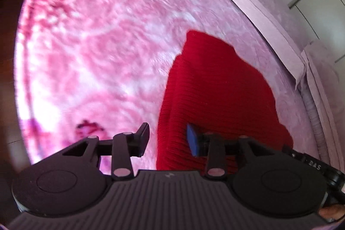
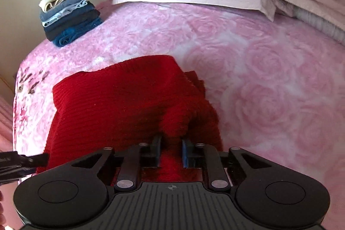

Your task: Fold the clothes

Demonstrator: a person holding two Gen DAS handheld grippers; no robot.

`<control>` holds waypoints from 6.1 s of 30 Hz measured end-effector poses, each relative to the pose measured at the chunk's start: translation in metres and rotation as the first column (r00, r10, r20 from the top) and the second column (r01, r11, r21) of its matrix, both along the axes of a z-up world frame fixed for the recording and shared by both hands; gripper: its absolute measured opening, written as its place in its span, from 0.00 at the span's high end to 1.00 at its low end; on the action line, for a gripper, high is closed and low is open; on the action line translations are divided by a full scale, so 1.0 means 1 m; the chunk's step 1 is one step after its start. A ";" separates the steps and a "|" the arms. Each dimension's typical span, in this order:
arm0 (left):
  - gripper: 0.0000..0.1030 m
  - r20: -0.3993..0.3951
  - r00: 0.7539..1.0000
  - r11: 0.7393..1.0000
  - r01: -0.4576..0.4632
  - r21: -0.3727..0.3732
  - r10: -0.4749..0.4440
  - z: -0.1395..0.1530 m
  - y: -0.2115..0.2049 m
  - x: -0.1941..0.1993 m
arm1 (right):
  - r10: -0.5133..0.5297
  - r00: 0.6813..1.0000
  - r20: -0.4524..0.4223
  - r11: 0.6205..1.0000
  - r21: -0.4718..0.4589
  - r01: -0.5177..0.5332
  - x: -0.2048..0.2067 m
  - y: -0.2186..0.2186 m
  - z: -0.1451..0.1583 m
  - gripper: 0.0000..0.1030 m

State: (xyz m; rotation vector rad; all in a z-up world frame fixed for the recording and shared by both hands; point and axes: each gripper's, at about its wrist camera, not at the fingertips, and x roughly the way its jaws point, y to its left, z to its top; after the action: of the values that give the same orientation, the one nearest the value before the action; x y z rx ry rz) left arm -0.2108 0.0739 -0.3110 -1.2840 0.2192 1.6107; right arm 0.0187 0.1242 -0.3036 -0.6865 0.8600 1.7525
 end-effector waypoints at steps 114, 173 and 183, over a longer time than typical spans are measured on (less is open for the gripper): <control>0.54 0.519 0.853 0.996 0.011 0.087 -0.054 -0.101 0.083 -0.053 | -0.028 0.814 -0.580 0.921 -0.332 -0.205 0.068 0.125 -0.102 0.05; 0.83 0.375 0.804 0.849 0.279 0.448 -0.462 0.249 0.343 -0.542 | -0.382 0.408 -0.829 0.918 -0.292 0.267 -0.352 0.181 0.192 0.73; 0.83 0.292 0.706 0.736 0.474 0.484 -0.646 0.302 0.552 -0.623 | -0.501 0.224 -0.836 0.796 -0.344 0.498 -0.456 0.306 0.215 0.73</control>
State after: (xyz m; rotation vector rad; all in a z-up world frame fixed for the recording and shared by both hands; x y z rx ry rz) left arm -0.8342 0.6255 -0.0092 -1.0943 0.0102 0.7387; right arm -0.4371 0.4298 -0.0883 0.6939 1.6016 1.3867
